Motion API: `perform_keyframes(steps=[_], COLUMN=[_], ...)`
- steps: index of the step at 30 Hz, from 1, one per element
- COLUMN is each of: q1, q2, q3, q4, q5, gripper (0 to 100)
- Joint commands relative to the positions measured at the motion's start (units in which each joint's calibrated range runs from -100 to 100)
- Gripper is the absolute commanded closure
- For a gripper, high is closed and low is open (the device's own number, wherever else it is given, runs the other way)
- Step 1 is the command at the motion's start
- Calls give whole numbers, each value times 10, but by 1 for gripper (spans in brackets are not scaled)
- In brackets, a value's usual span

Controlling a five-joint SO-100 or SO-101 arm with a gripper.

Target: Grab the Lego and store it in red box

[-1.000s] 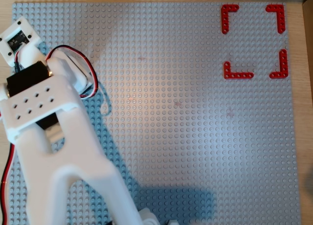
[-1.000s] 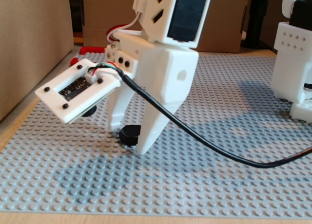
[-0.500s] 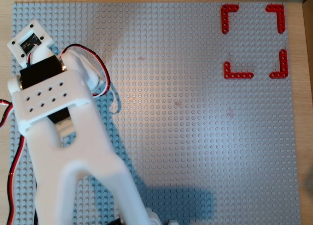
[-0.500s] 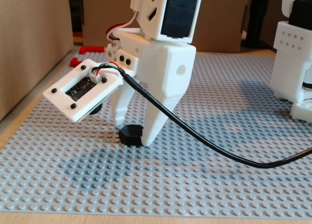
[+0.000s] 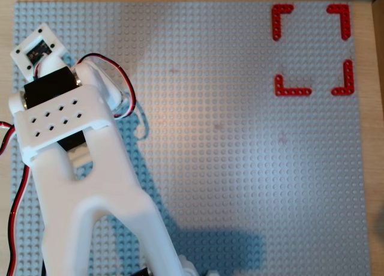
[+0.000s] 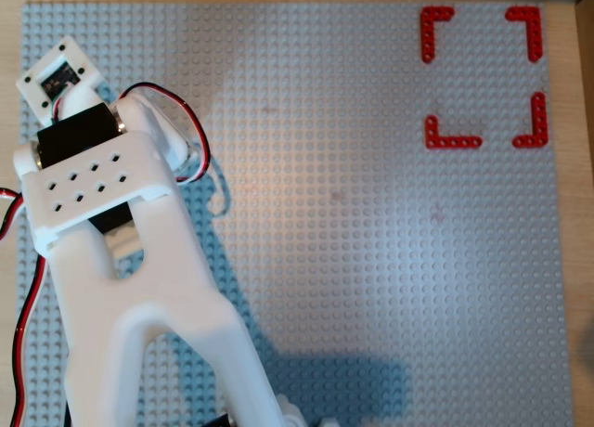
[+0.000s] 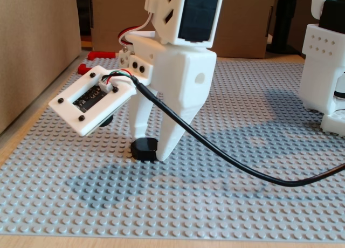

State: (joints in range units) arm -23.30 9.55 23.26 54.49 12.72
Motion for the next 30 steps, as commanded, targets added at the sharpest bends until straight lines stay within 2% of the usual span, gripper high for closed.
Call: perform_keyframes(steps=[1, 7, 17, 20, 24, 30], q1=[0, 2, 13, 58, 170, 335], q2=[-4, -45, -235, -285, -364, -498], q3=[-24, -44, -53, -48, -42, -8], q4=[-15, 10, 102, 128, 173, 131], q5=[-9, -9, -8, -1, 22, 32], gripper=[88, 89, 89, 89, 89, 89])
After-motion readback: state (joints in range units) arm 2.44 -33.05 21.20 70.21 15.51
